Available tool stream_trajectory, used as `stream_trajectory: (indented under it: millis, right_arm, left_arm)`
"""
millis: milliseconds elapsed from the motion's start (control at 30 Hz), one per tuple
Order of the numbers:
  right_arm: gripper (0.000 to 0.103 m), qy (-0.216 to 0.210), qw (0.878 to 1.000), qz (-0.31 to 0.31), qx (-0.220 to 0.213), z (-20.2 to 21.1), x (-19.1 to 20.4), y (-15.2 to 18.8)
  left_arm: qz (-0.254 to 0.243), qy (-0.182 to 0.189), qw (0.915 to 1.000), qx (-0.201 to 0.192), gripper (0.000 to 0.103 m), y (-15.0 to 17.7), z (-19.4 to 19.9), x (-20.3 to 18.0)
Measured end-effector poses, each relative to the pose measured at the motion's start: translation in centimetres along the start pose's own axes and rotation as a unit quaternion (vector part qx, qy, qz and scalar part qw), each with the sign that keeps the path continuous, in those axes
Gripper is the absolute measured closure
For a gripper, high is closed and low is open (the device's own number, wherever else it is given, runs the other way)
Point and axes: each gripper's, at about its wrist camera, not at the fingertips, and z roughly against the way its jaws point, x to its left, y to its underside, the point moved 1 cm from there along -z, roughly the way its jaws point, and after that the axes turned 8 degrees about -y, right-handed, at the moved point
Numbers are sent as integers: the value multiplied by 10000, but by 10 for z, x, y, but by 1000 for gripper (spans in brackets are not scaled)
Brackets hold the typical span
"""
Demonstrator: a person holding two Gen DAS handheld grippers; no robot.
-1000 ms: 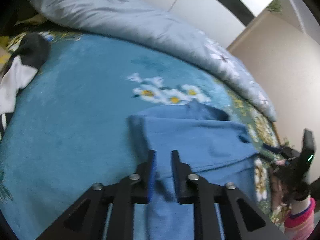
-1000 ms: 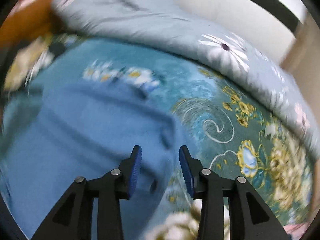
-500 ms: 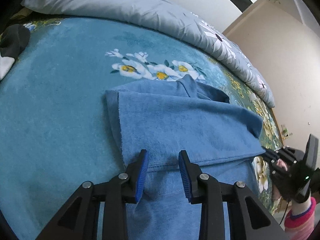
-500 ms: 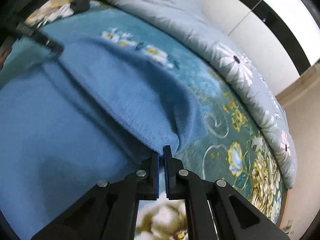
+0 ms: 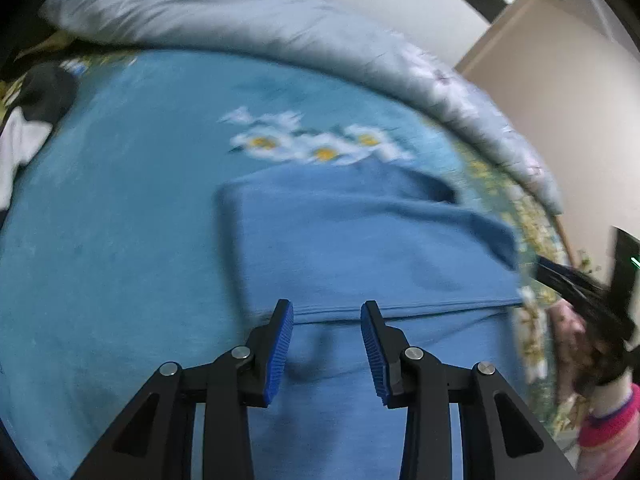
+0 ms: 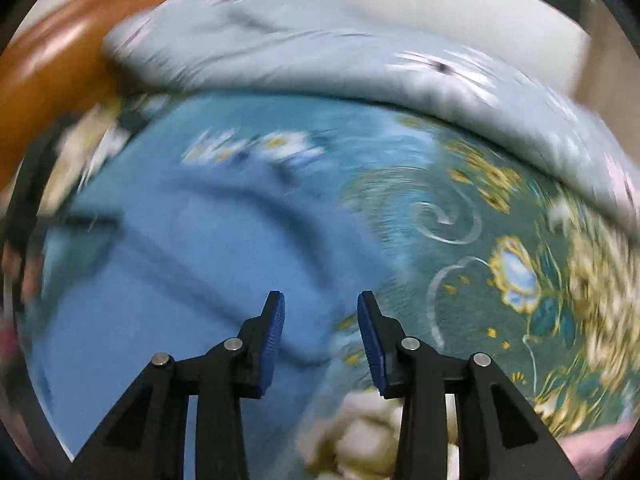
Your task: Fold clothes
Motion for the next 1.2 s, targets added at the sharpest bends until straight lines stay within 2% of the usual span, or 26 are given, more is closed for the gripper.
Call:
stream_trajectory:
  millis: [67,133,233,267,300,333,367,433,533,600,733,900,1067,1133,1200]
  right_arm:
    - [64,-220,9966,-789,-39,-11,-23,-4]
    - [64,-546,9866,-1536,-42,-26,-45,-5]
    - [64,-954,9705,-2211,-115,-43,-64,-2]
    - [64,-1039,9669,-2324,-153,-45,-68,-1]
    - [66,-1133,9639,-2403,-192,-47,-70,0]
    - [75,-1224,9613,-2456,-231,-48,-72,0]
    - [79,-1293,9595,-2490,-263,-48,-72,0]
    - [95,-1365,9590,-2466,-278,-48,-72,0]
    - [98,-1370,9646,-2240,-224,-44,-66,-2]
    - [98,-1277,9685,-2116,-305,-38,-66,-7]
    - [99,-1065,9734,-1958,-527,-28,-72,-19]
    - [99,-771,9736,-2117,-379,-52,-84,-36]
    - [99,-417,9740,-2208,-283,-68,-88,-46]
    - [99,-267,9750,-2198,-183,-74,-85,-48]
    - [98,-243,9766,-2130,-184,-74,-81,-48]
  left_arm:
    - [-157,339,9993,-34,64,-7,7,-23]
    - [-383,674,9970,-45,63,-17,9,-53]
    - [-549,1273,9901,214,60,-26,-6,-99]
    - [-603,1296,9892,317,60,-26,-16,-114]
    - [-683,1223,9894,384,60,-26,-27,-125]
    - [-754,1048,9907,439,60,-26,-41,-136]
    - [-776,858,9921,490,60,-26,-51,-142]
    - [-842,473,9938,558,60,-25,-70,-151]
    - [-1043,-76,9929,561,60,-18,-89,-165]
    - [-1217,-292,9907,535,60,-12,-95,-169]
    - [-1542,-365,9866,381,59,-5,-95,-171]
    - [-1483,-128,9879,441,59,-8,-95,-165]
    - [-1721,-230,9840,397,59,-3,-92,-170]
    - [-1694,-211,9845,410,59,-3,-88,-171]
    - [-1478,-24,9879,467,59,-3,-78,-163]
